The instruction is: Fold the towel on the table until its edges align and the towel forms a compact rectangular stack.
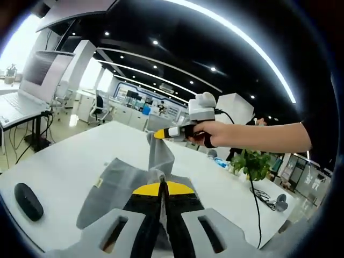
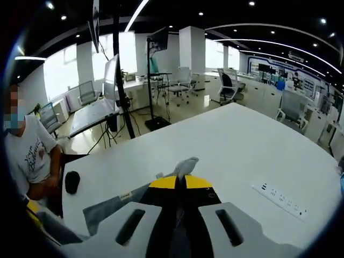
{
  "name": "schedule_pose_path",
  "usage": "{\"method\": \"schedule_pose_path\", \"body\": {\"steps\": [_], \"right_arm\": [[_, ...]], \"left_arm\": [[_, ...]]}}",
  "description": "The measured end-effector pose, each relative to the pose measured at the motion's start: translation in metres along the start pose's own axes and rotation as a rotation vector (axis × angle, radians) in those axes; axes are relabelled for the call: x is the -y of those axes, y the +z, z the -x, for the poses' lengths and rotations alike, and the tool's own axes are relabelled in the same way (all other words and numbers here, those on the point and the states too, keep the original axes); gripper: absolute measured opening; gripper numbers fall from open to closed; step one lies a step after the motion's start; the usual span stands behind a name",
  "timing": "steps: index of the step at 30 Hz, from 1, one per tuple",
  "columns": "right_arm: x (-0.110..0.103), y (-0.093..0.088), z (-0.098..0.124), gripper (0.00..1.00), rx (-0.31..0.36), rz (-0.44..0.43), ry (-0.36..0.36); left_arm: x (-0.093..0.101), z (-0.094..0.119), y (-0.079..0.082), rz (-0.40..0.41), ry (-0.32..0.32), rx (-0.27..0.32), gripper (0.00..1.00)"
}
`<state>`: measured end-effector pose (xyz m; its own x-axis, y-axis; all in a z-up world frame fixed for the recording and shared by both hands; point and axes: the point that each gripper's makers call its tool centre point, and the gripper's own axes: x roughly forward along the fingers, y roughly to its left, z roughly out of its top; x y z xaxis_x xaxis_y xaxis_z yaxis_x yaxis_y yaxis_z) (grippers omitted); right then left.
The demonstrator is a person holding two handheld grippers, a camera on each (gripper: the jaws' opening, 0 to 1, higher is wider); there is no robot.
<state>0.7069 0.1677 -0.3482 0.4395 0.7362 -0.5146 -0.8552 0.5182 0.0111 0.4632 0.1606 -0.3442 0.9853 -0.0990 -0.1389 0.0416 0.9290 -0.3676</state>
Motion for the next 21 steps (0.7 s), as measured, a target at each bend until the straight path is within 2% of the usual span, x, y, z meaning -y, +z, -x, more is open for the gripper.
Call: {"method": "schedule_pose_path", "body": {"steps": [12,17,21], "right_arm": [[-0.018,-0.014,-0.045,0.0,-0.031,-0.004,0.015],[-0.026,-0.018,-0.055,0.0,-0.036,0.005,0.016],[-0.023,-0.022,-0.063,0.0,-0.042,-0.002,0.01]], "left_arm": [[-0.037,0.003,-0.019,0.046,0.075,-0.028,0.02],[-0.044,0.002,-0.022,0.033,0.085,-0.037,0.02],[-0.054,0.003,-0.026,0.045,0.104,-0.04,0.02]]}}
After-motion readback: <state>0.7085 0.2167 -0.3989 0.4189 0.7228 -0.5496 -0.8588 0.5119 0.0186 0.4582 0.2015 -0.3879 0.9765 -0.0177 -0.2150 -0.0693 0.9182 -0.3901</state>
